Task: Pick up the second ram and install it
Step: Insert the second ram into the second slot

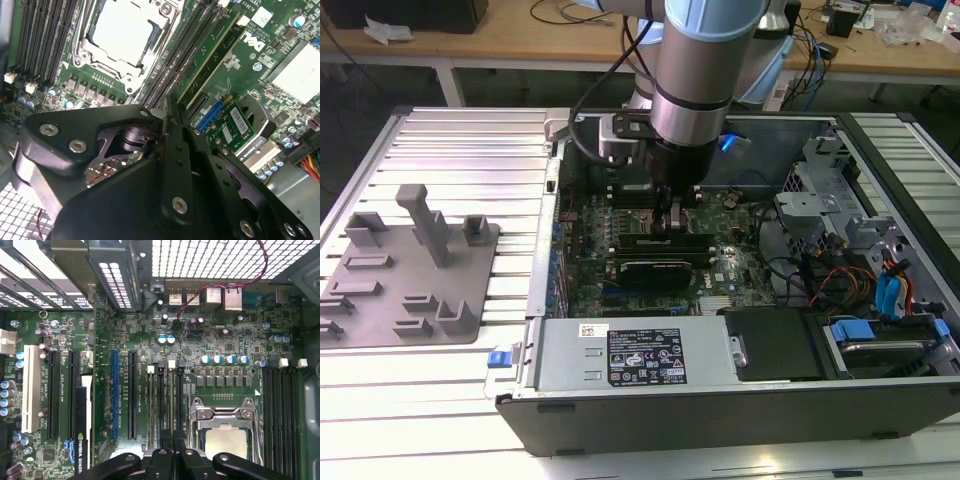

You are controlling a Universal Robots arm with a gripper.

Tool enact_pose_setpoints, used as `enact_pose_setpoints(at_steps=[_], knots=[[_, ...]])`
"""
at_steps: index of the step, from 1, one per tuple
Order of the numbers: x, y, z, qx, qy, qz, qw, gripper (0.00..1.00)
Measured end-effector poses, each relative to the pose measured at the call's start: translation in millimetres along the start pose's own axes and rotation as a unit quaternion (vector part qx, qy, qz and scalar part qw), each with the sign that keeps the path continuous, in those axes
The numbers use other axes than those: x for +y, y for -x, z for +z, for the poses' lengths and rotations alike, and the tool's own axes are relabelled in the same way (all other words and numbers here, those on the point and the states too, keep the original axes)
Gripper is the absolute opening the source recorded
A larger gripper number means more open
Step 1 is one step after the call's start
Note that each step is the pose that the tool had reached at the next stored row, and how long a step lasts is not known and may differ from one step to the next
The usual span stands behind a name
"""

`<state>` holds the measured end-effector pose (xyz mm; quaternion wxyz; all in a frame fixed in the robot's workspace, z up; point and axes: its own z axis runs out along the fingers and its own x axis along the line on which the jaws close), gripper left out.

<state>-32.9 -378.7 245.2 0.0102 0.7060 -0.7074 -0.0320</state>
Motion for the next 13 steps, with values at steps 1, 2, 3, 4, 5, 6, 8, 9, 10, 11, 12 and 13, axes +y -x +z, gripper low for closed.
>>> enact_pose_setpoints(at_steps=[1, 2, 3, 4, 5, 6, 8, 9, 10, 11, 12, 13], knots=[[0.0, 0.0, 0.5, -0.001, 0.0001, 0.0, 1.0, 0.09], [-0.1, 0.0, 1.2, -0.0035, 0.0, 0.0, 1.0, 0.09], [-0.1, 0.0, 1.8, -0.0042, 0.0, 0.0, 1.0, 0.09], [-0.1, 0.0, 1.9, -0.0041, 0.0, 0.0, 1.0, 0.09], [-0.1, -0.1, 2.2, -0.0041, 0.0, 0.0, 1.0, 0.09], [-0.2, -0.1, 3.1, -0.0042, 0.0, 0.0, 1.0, 0.09], [-0.2, -0.3, 3.8, -0.004, 0.0001, 0.0, 1.0, 0.09], [-0.3, -0.6, 4.2, -0.0042, 0.0, 0.001, 1.0, 0.09], [-0.3, -0.7, 4.4, -0.0041, 0.0, 0.001, 1.0, 0.09], [-0.3, -0.7, 4.6, -0.0041, 0.0, 0.001, 1.0, 0.09], [1.2, -0.7, 5.7, -0.0042, -0.0001, 0.001, 1.0, 0.09], [1.1, -0.7, 6.6, -0.0041, -0.0001, 0.0, 1.0, 0.09]])
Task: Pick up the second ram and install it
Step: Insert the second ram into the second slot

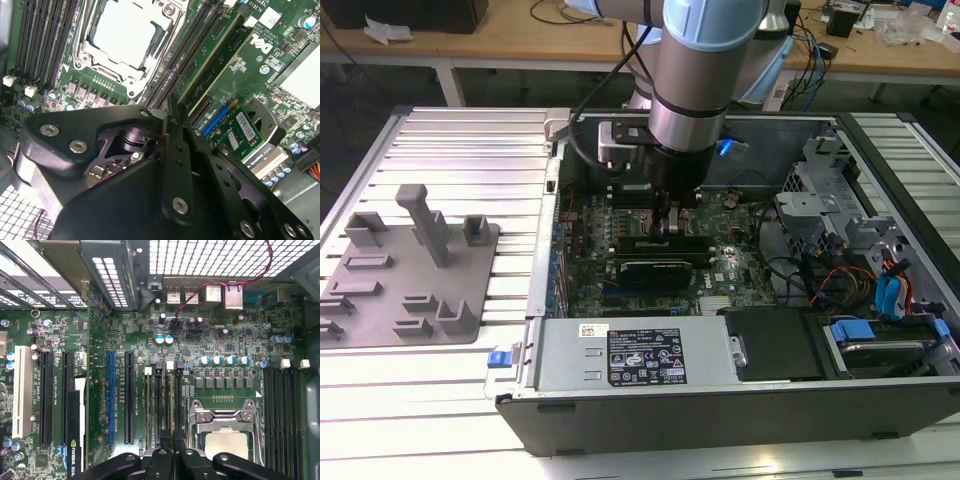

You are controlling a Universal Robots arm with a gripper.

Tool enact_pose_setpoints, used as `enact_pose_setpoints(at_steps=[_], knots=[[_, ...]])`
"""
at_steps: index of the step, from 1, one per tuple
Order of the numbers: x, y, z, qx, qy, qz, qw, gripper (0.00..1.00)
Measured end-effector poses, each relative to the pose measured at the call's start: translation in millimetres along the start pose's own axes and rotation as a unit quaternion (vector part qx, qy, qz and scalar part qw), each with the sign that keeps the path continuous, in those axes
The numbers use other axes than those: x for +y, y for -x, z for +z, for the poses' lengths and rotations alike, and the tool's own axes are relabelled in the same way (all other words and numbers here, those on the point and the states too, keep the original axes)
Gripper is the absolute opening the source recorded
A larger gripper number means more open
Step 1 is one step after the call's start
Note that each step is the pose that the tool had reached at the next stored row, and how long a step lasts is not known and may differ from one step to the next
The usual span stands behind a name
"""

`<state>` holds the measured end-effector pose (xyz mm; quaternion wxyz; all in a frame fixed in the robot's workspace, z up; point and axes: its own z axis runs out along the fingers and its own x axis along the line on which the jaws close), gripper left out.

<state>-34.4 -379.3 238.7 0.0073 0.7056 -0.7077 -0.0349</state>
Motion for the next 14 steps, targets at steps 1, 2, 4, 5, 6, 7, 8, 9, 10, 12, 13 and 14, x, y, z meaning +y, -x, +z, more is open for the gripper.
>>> enact_pose_setpoints(at_steps=[1, 2, 4, 5, 6, 7, 8, 9, 10, 12, 13, 14], knots=[[0.0, 0.0, 0.1, 0.0002, 0.0001, -0.001, 1.0, 0.09], [0.0, 0.0, 0.2, 0.0001, 0.0, -0.001, 1.0, 0.09], [0.0, 0.0, 0.6, -0.0009, 0.0, -0.001, 1.0, 0.09], [0.1, 0.0, 1.1, -0.0016, 0.0, -0.001, 1.0, 0.09], [0.0, 0.0, 1.3, -0.0015, 0.0001, -0.001, 1.0, 0.09], [0.0, -0.1, 1.4, -0.0016, 0.0, -0.001, 1.0, 0.09], [0.0, 0.0, 1.4, -0.0016, 0.0001, -0.001, 1.0, 0.09], [0.0, 0.0, 1.4, -0.0016, 0.0001, -0.001, 1.0, 0.09], [-0.1, 0.0, 1.9, -0.0017, 0.0, -0.001, 1.0, 0.09], [-0.1, -0.1, 2.2, -0.0017, 0.0, -0.001, 1.0, 0.09], [-0.1, -0.1, 2.2, -0.0016, 0.0001, -0.001, 1.0, 0.09], [-0.1, -0.1, 2.2, -0.0016, 0.0001, -0.001, 1.0, 0.09]])
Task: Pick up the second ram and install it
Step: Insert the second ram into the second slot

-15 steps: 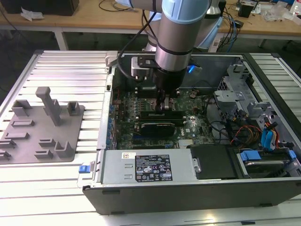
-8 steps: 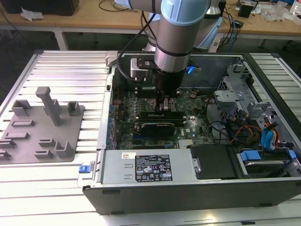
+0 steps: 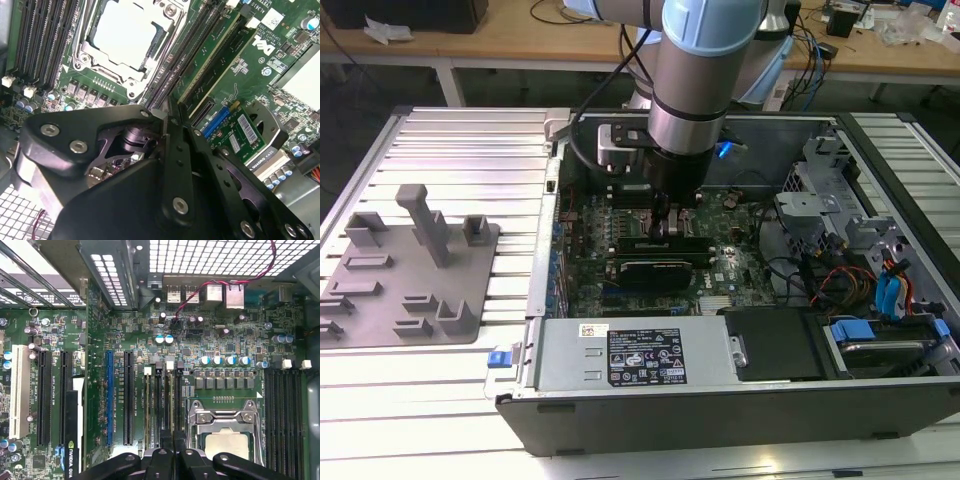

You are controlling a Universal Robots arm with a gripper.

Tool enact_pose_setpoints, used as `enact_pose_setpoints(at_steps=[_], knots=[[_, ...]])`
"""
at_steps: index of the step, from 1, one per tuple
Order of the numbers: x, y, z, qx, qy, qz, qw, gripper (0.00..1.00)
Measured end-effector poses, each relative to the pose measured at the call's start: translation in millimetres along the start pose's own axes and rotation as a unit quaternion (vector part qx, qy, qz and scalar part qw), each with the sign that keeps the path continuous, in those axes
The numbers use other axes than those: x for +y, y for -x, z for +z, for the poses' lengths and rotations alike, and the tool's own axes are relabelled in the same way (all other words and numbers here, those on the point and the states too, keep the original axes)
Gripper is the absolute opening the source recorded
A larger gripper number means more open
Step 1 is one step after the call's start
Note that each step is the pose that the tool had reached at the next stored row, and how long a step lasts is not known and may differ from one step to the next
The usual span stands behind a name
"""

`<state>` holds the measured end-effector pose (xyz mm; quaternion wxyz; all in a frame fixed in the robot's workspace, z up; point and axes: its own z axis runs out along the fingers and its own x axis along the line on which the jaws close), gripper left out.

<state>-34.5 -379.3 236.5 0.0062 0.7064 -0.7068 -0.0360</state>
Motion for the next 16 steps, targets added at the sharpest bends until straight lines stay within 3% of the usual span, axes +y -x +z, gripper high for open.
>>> enact_pose_setpoints(at_steps=[16], knots=[[0.3, -0.1, 1.1, -0.0004, -0.0003, 0.005, 1.0, 0.09]])
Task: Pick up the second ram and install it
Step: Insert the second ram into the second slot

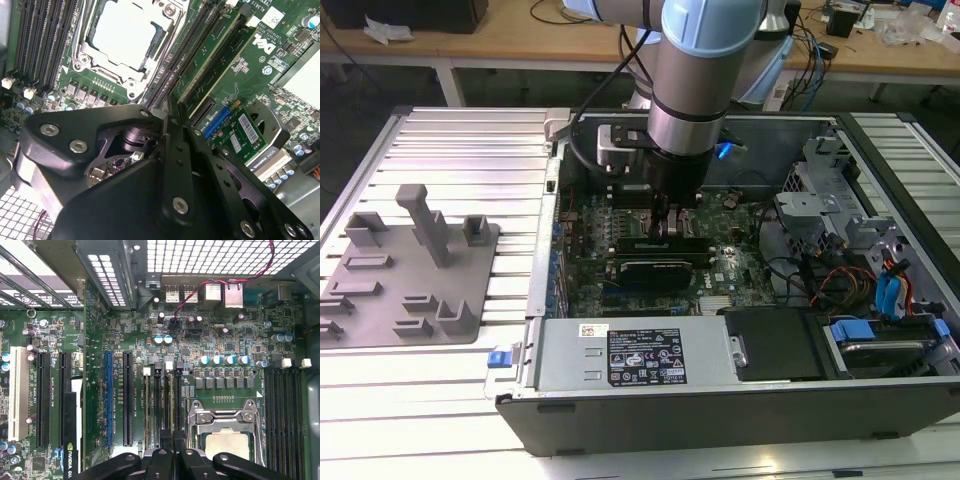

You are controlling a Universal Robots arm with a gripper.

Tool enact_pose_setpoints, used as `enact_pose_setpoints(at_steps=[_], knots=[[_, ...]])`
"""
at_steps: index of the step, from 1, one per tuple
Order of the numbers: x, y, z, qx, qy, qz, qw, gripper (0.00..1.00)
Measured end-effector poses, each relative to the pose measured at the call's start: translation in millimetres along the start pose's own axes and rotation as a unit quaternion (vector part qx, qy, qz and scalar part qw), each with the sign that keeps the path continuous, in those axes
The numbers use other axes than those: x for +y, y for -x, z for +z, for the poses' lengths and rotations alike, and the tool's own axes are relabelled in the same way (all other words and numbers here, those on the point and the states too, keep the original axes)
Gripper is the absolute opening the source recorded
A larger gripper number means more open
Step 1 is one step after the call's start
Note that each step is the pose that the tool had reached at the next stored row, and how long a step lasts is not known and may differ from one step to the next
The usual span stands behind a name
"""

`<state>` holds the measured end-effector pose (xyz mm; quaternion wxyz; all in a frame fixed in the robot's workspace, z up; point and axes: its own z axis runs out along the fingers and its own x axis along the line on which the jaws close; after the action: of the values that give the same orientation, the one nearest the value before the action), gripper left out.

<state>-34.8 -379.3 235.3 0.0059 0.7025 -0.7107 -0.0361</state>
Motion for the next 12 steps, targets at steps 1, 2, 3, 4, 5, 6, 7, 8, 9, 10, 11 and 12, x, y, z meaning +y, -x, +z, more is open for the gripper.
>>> enact_pose_setpoints(at_steps=[1, 2, 3, 4, 5, 6, 7, 8, 9, 10, 11, 12], knots=[[0.0, -0.1, 0.8, 0.0001, 0.0, 0.0, 1.0, 0.09], [0.0, -0.1, 0.8, 0.0001, 0.0001, 0.0, 1.0, 0.09], [-0.1, 0.0, 0.9, 0.0001, 0.0001, 0.0, 1.0, 0.09], [-0.1, 0.0, 0.9, 0.0001, 0.0001, 0.0, 1.0, 0.09], [-0.1, 0.0, 0.9, 0.0001, 0.0001, 0.0, 1.0, 0.09], [-0.1, 0.0, 0.9, 0.0001, 0.0001, 0.0, 1.0, 0.09], [-0.1, 0.0, 0.9, 0.0001, 0.0001, 0.0, 1.0, 0.09], [-0.1, 0.0, 1.0, 0.0001, 0.0, 0.0, 1.0, 0.09], [-0.1, 0.0, 1.0, 0.0001, 0.0, 0.0, 1.0, 0.09], [-0.1, 0.0, 1.0, 0.0001, 0.0, 0.0, 1.0, 0.09], [-0.1, 0.0, 1.3, 0.0, 0.0, 0.0, 1.0, 0.09], [-0.1, 0.0, 1.8, -0.0002, 0.0, 0.0, 1.0, 0.09]])
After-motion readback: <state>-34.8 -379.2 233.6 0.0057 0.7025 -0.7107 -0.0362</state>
